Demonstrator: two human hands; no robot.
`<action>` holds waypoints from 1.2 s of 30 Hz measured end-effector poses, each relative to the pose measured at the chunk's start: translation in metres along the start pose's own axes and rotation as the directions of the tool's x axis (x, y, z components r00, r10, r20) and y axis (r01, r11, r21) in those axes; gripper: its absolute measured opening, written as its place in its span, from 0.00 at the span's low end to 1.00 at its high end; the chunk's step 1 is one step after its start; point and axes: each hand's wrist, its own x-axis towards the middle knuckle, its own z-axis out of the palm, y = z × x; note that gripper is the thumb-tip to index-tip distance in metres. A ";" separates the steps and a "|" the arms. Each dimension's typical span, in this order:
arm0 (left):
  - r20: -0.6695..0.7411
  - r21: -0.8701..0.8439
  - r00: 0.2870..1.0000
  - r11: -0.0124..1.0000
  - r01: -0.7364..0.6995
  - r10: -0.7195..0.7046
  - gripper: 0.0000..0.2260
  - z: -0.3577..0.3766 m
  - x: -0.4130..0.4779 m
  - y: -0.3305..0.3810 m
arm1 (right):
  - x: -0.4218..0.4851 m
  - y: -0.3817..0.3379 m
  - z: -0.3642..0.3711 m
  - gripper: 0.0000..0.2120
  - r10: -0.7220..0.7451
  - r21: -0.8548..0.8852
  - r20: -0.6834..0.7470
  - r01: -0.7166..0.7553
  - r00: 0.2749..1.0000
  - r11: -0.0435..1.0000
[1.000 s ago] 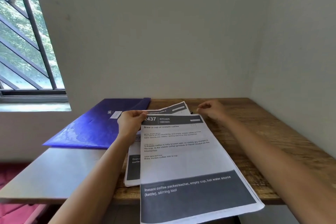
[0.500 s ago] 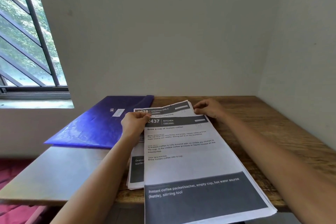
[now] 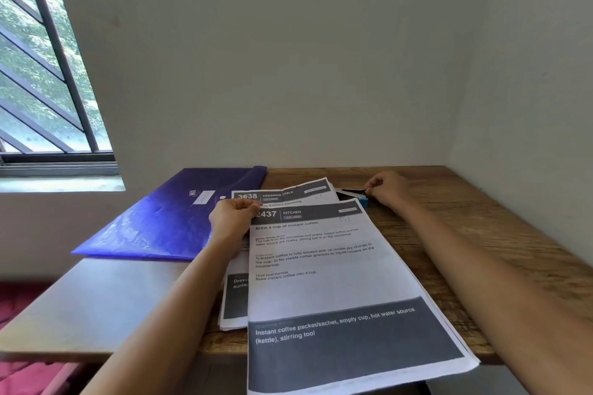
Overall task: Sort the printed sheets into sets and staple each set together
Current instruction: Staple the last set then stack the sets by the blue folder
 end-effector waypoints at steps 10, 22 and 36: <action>0.067 -0.071 0.994 0.994 0.086 -0.081 0.02 -0.002 0.002 0.004 | -0.001 -0.012 0.005 0.17 -0.164 -0.348 0.196 0.225 0.967 0.910; 0.090 -0.173 0.992 0.980 0.098 -0.083 0.02 -0.003 -0.002 0.008 | -0.009 -0.047 -0.024 0.06 0.090 0.768 0.249 -0.253 0.964 0.588; -0.024 -0.224 0.999 0.974 0.026 -0.032 0.03 -0.002 -0.012 0.014 | -0.043 -0.138 0.029 0.07 -0.295 0.567 0.495 -0.047 0.817 0.822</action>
